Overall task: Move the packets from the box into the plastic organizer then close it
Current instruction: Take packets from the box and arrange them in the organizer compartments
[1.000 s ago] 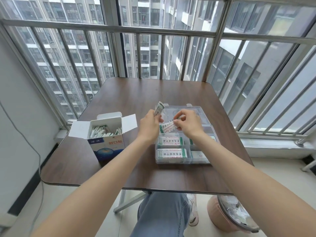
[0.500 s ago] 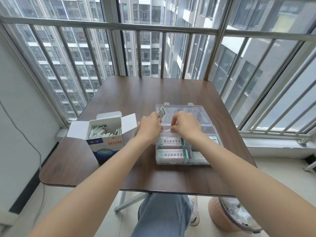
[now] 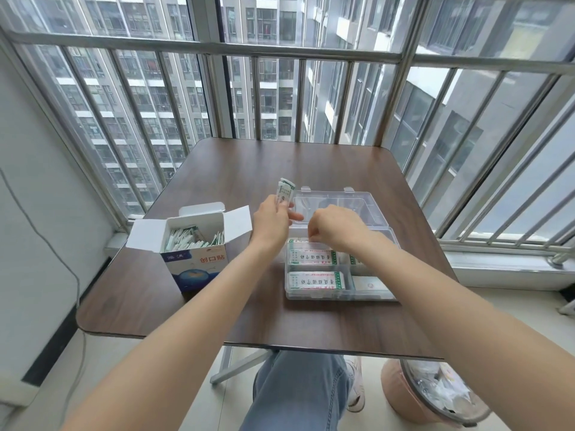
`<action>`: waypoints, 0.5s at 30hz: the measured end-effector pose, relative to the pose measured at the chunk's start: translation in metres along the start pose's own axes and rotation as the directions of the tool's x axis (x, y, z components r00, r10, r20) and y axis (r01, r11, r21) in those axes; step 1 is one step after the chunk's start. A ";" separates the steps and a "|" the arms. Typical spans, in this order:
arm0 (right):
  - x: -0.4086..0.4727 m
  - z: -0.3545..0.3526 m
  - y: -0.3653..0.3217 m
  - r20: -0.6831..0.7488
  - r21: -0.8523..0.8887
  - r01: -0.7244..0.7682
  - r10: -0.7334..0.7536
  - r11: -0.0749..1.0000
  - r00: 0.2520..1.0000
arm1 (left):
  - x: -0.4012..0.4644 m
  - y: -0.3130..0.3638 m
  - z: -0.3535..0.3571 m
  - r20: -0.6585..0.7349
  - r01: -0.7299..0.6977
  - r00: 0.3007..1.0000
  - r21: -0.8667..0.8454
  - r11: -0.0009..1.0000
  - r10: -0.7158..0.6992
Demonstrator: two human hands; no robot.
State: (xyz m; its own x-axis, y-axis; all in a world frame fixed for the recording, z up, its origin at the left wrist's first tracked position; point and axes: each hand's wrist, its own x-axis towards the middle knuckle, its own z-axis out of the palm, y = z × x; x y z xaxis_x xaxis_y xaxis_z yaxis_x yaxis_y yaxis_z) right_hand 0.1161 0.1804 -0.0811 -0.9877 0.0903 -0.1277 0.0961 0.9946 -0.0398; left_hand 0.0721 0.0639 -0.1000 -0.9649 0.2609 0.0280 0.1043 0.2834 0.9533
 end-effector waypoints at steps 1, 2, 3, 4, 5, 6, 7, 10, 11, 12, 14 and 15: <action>-0.001 -0.002 0.000 0.037 -0.008 0.012 -0.012 1.000 0.999 | -0.001 0.000 0.000 0.010 0.012 1.000 -0.006 1.000 -0.012; -0.002 -0.004 0.000 0.069 -0.008 0.011 -0.010 1.000 0.998 | -0.001 0.000 -0.001 0.018 0.021 1.000 -0.008 1.000 -0.021; -0.004 -0.005 0.000 0.097 -0.007 -0.001 0.002 1.000 0.995 | -0.001 -0.001 -0.002 0.028 0.026 0.999 -0.013 1.000 -0.026; -0.005 -0.005 0.000 0.110 -0.004 -0.009 0.010 1.000 0.994 | -0.002 -0.001 -0.003 0.039 0.028 0.999 -0.023 0.999 -0.027; -0.006 -0.005 0.000 0.118 0.005 -0.017 0.016 1.000 0.993 | -0.002 -0.002 -0.004 0.053 0.031 0.998 -0.044 0.999 -0.029; -0.007 -0.004 0.001 0.112 0.035 -0.018 0.014 0.999 0.994 | -0.004 -0.002 -0.005 0.069 0.039 0.997 -0.076 0.996 -0.034; -0.007 -0.003 0.003 0.087 0.101 -0.018 0.009 0.995 0.996 | -0.006 -0.001 -0.006 0.090 0.050 0.995 -0.116 0.992 -0.040; -0.011 -0.003 0.011 -0.090 0.519 0.019 0.032 0.854 0.995 | -0.011 0.000 -0.009 0.150 0.049 0.989 -0.204 0.978 -0.018; -0.014 -0.005 0.013 -0.106 0.671 0.026 0.062 0.741 0.992 | -0.013 0.001 -0.011 0.163 0.040 0.987 -0.213 0.976 -0.005; -0.018 -0.008 0.014 -0.086 0.794 0.015 0.089 0.608 0.992 | -0.014 0.001 -0.013 0.178 0.035 0.984 -0.214 0.976 0.004; -0.024 -0.011 0.017 -0.040 0.916 -0.016 0.132 0.401 0.990 | -0.017 0.003 -0.015 0.226 0.036 0.974 -0.215 0.976 0.014; -0.027 -0.010 0.017 -0.043 0.938 -0.010 0.146 0.345 0.988 | -0.020 0.003 -0.016 0.266 0.039 0.964 -0.225 0.974 0.023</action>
State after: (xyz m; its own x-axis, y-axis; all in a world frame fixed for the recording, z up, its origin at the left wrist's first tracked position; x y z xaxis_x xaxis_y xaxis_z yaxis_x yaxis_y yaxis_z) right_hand 0.1432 0.1955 -0.0682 -0.9675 0.2365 -0.0897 0.1593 0.2939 -0.9425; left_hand 0.0882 0.0448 -0.0924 -0.8635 0.5034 -0.0313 0.0097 0.0785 0.9969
